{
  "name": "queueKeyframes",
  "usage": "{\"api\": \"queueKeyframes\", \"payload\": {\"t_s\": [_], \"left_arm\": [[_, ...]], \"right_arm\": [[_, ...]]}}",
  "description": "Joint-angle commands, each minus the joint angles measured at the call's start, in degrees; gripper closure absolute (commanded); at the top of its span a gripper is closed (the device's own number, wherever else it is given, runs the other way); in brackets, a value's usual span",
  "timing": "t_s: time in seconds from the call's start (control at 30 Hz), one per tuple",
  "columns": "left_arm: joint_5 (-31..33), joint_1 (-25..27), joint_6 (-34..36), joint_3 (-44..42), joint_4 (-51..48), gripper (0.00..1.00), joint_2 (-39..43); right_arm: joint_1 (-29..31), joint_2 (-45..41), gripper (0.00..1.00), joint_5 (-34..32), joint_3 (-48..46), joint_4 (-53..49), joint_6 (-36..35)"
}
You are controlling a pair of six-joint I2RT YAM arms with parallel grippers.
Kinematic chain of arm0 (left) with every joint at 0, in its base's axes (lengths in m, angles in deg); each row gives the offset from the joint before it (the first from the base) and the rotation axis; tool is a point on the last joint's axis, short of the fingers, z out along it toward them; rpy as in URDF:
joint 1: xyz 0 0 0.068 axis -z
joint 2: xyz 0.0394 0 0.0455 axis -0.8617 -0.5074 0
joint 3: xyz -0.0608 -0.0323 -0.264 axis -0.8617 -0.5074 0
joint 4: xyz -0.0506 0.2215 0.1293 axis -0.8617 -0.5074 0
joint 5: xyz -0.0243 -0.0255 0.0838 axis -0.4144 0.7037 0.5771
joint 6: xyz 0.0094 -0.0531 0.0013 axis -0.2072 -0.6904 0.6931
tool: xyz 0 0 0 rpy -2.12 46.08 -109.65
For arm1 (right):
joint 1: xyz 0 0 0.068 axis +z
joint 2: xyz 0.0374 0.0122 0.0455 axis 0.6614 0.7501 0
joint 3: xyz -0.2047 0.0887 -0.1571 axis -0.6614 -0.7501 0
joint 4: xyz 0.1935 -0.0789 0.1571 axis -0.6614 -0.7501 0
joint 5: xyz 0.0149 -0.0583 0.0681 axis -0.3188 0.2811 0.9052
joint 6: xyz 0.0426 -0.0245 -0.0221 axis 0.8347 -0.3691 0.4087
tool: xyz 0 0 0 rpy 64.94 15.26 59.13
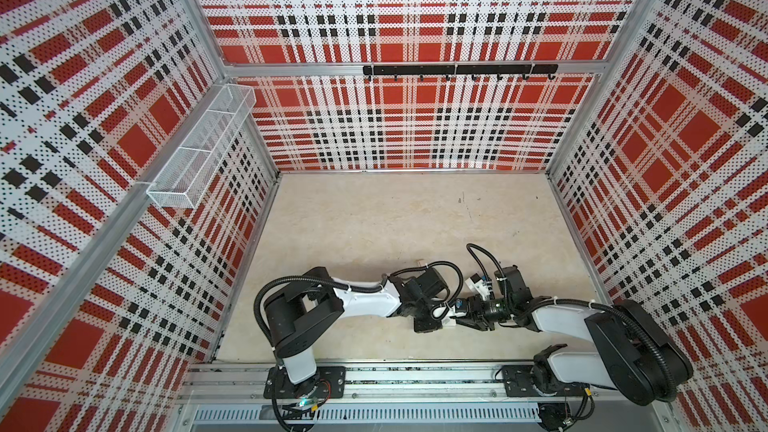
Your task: Load the staples into the stapler
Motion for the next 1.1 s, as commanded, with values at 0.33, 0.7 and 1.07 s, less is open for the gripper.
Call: {"api": "queueKeyframes", "payload": {"t_s": [0.33, 0.7, 1.07], "left_arm": [[-1.3, 0.99, 0.31, 0.26, -2.63, 0.62, -1.99], [-2.03, 1.1, 0.52, 0.38, -3.26, 0.64, -2.34], [-2.44, 1.61, 0.27, 0.82, -3.8, 0.64, -2.44]], "right_arm": [[0.92, 2.91, 0.54, 0.81, 0.12, 6.71, 1.16], [1.54, 4.24, 0.55, 1.26, 0.08, 8.61, 1.66], [1.89, 5.07, 0.55, 1.4, 0.17, 10.73, 2.79]]}}
